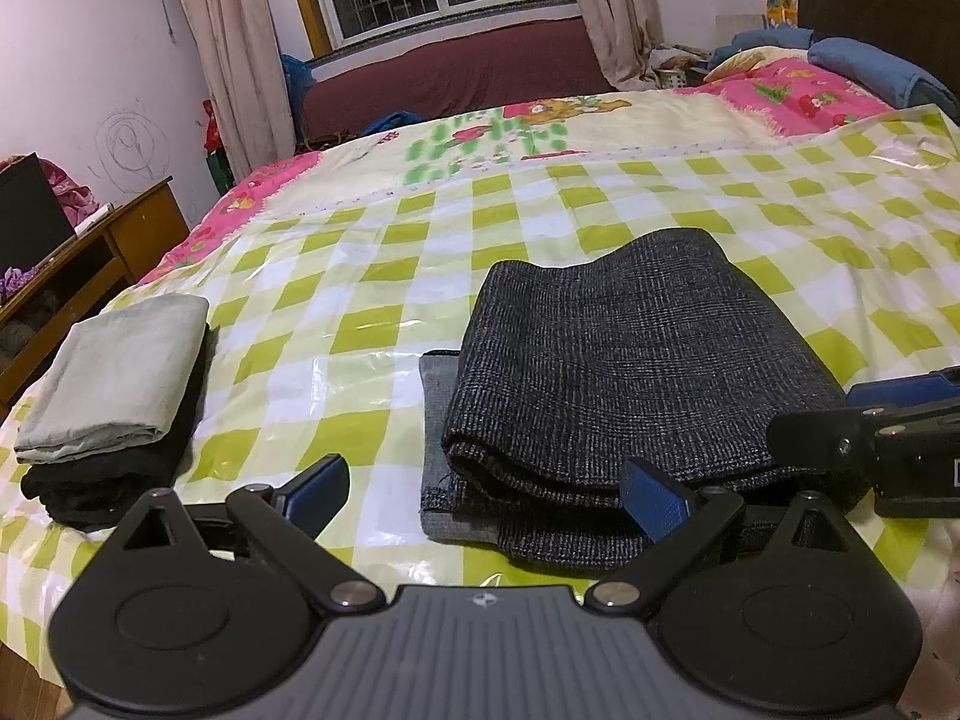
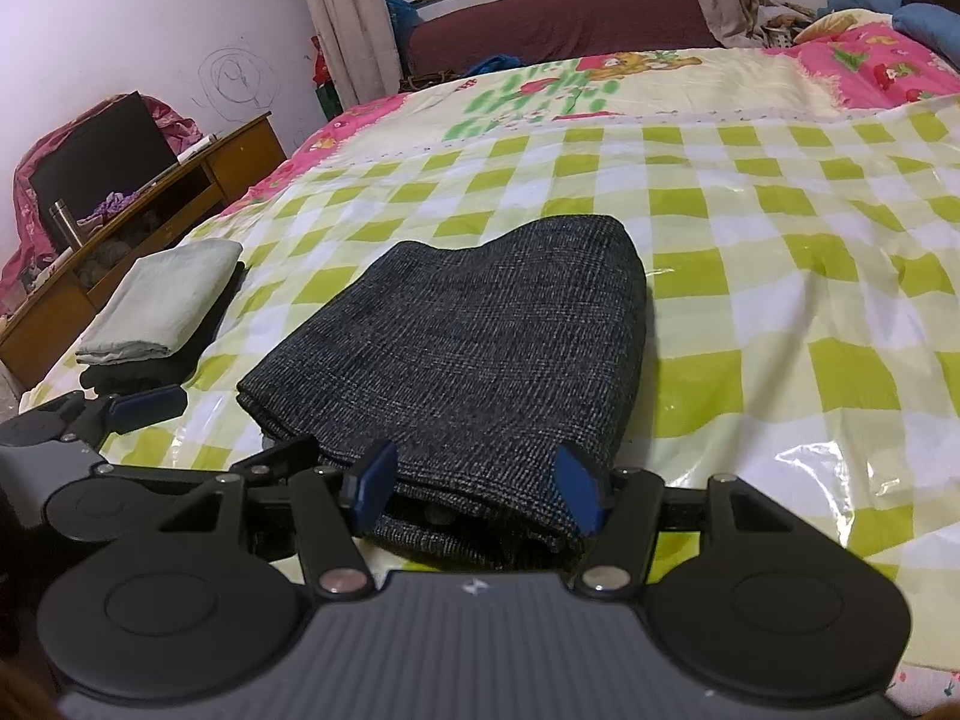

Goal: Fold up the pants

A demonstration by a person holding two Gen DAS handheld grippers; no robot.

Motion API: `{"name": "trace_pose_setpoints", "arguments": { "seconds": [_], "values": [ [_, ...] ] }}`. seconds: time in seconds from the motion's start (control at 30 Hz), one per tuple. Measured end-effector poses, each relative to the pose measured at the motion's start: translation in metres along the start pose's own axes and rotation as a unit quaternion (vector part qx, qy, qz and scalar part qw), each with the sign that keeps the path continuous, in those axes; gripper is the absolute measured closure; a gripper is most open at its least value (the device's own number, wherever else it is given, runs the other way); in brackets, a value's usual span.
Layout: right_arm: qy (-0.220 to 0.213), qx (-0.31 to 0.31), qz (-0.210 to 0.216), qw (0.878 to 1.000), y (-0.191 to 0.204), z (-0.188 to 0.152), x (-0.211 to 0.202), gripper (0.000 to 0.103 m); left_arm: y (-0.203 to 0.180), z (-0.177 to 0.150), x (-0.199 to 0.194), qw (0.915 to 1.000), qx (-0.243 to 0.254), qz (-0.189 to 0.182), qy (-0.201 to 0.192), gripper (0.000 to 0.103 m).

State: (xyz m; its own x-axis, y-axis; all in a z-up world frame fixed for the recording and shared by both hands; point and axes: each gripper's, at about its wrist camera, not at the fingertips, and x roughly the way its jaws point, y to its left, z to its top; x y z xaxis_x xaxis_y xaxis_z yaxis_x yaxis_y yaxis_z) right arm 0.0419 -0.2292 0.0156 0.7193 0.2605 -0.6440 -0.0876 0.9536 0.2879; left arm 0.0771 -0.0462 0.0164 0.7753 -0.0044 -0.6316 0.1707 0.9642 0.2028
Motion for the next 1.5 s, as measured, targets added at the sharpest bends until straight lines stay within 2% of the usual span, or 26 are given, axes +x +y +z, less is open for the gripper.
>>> {"name": "trace_pose_setpoints", "arguments": {
  "seconds": [0.77, 1.5],
  "values": [
    [0.001, -0.004, -0.012, 1.000, -0.004, 0.014, 0.024, 0.040, 0.004, 0.005, 0.022, 0.9999, -0.005, -0.008, 0.010, 0.000],
    [0.001, -0.003, -0.014, 1.000, -0.006, 0.019, 0.031, 0.040, 0.009, 0.007, 0.034, 0.9997, -0.012, -0.014, 0.013, 0.000]
  ]
}}
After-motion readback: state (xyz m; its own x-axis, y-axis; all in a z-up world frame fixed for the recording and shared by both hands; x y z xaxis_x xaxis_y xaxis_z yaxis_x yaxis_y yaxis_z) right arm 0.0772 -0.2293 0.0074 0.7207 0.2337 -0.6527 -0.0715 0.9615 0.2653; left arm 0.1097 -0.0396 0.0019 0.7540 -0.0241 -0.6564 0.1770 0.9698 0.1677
